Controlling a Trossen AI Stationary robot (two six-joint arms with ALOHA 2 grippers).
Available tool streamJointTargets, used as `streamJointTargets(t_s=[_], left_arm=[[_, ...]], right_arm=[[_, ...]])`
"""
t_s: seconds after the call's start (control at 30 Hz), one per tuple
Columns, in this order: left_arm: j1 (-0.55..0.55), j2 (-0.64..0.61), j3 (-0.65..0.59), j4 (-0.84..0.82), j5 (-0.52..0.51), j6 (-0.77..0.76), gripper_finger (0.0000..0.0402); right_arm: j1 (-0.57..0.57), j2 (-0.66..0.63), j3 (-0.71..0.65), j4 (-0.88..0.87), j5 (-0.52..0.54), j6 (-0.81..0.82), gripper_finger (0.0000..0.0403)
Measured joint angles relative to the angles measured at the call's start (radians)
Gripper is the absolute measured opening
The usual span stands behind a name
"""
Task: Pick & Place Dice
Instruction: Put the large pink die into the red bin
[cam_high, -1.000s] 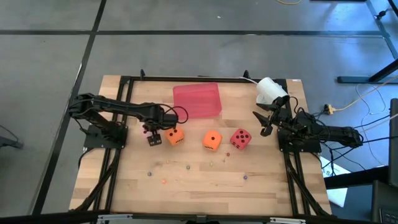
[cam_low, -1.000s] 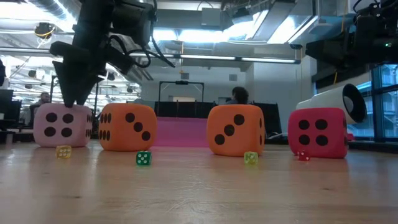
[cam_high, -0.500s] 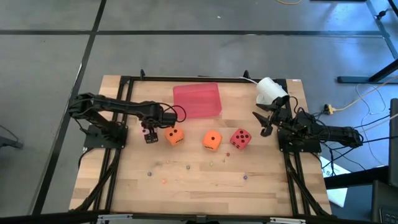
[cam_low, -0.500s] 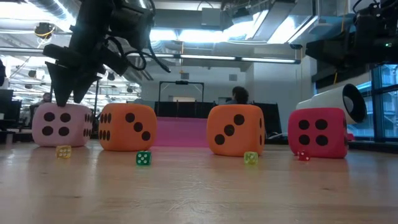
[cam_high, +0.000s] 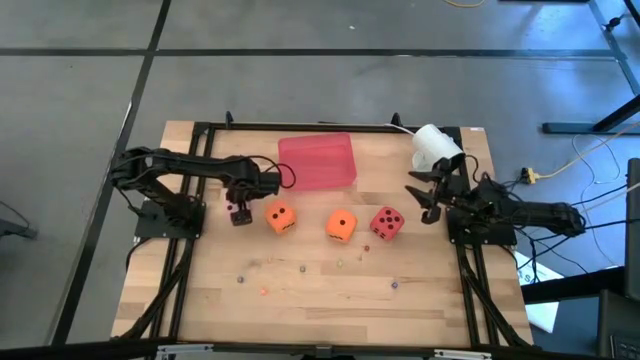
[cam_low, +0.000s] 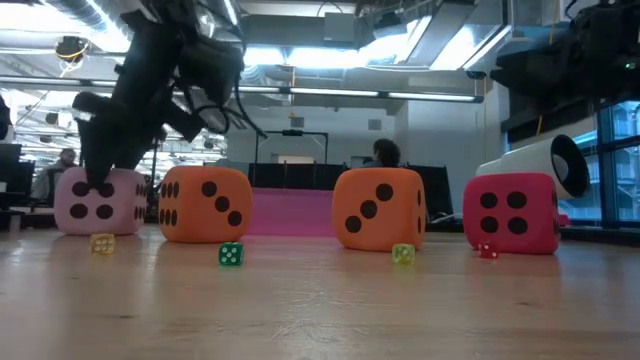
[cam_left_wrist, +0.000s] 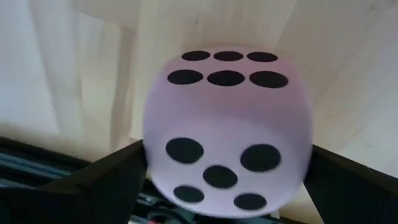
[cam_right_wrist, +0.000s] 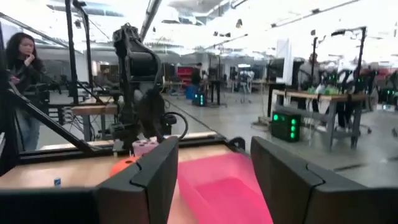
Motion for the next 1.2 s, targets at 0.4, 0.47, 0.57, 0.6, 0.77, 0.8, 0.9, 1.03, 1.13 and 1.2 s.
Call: streamJointTargets(t_s=[0.4,0.47,0.57,0.6,0.77,0.8,0.9,1.03,1.13,1.2], left_arm=[[0.006,0.003,-0.050,0.089,0.037,0.054,0.0389],[0.005,0.003,-0.050,0.086,0.032,0.055,0.0389],[0.005,0.003,-0.049,0.082,0.034,0.054,0.0380],[0.005,0.003,-0.049,0.081,0.034,0.053,0.0375],[0.005,0.003,-0.048,0.079,0.039,0.046,0.0351],[0.005,0.003,-0.048,0.079,0.039,0.046,0.0350],[0.005,0.003,-0.048,0.078,0.037,0.039,0.0349],[0.004,0.003,-0.048,0.078,0.034,0.039,0.0349],[0.004,0.003,-0.047,0.076,0.029,0.046,0.0349],[0.002,0.004,-0.037,0.057,0.016,0.049,0.0348]], right_arm=[[0.000,0.352,0.130,0.044,0.040,0.051,0.0203],[0.000,0.406,0.142,0.043,0.055,0.051,0.0203],[0.000,0.464,0.153,0.040,0.057,0.051,0.0203],[0.000,0.478,0.157,0.042,0.057,0.051,0.0203],[0.000,0.510,0.169,0.044,0.057,0.048,0.0203],[0.000,0.510,0.169,0.043,0.057,0.048,0.0204],[0.000,0.510,0.169,0.044,0.057,0.048,0.0204],[0.000,0.510,0.169,0.044,0.057,0.048,0.0204],[0.000,0.510,0.169,0.044,0.057,0.048,0.0204],[0.000,0.510,0.169,0.044,0.057,0.047,0.0204]])
